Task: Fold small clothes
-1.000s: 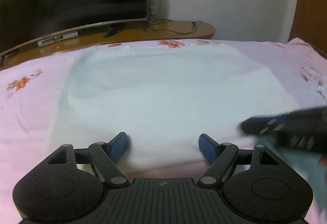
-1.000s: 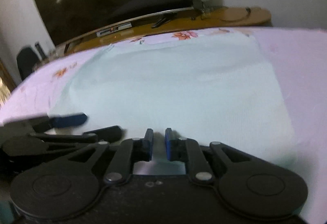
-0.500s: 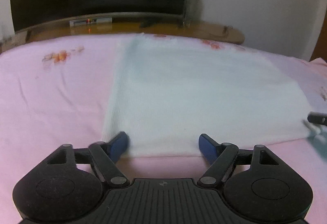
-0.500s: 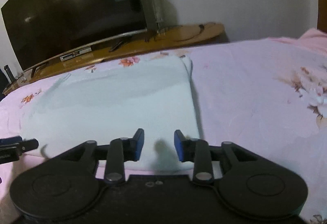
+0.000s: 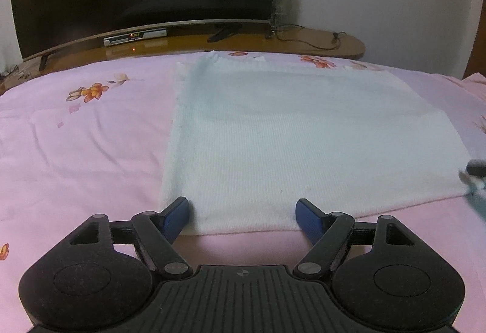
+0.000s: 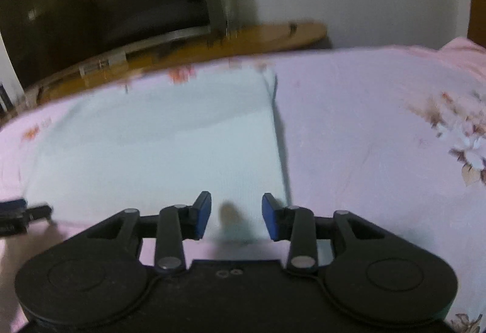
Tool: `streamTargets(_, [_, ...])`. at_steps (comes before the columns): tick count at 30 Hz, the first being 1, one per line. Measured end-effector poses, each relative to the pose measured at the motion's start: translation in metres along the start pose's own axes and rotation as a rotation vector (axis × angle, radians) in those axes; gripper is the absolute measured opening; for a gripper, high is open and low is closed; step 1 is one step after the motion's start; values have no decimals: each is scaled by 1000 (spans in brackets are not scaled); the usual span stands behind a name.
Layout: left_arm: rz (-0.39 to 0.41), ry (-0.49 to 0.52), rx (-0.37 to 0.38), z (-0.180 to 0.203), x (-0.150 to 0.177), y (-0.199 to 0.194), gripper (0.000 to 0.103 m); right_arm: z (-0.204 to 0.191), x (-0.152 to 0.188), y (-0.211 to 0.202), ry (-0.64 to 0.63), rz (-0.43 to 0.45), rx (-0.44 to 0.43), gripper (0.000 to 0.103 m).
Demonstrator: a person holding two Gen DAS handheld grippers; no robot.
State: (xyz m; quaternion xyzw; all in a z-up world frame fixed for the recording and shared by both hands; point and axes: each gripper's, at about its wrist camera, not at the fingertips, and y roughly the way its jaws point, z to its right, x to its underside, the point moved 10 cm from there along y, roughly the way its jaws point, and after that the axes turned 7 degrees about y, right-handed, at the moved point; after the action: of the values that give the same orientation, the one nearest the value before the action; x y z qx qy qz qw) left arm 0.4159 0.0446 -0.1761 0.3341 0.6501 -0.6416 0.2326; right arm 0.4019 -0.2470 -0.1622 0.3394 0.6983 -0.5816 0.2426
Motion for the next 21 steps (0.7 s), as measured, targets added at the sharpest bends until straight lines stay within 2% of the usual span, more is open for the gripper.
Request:
streamTargets(2, [1,5,-4,1,0,0,77,6,19,20,-36,-107,41,41])
streamTargets(4, [-1,7,-6,2,0,1,77,2,16,18,-80,-110,48,43])
streamTargets(8, [-24,-1,-9,0,-1,-8,77,8,9,5,24,-80,-1,43])
streamTargets(10, [-24,-30,-11,-4,3,-18,77,10,9,1,35,-69,-11,43])
streamTargets(13, [-22,-176,62,-12,18,-36,77,14,12,-19,23,-56,-30,43])
streamTargets(17, [-26,-446,230,-17,37,-43,77,15,6,-43,48,-19,-77,40])
streamTargets(21, [-4,-680,332,-26,41,-36,77,6,2,-53,58,-11,-117,23])
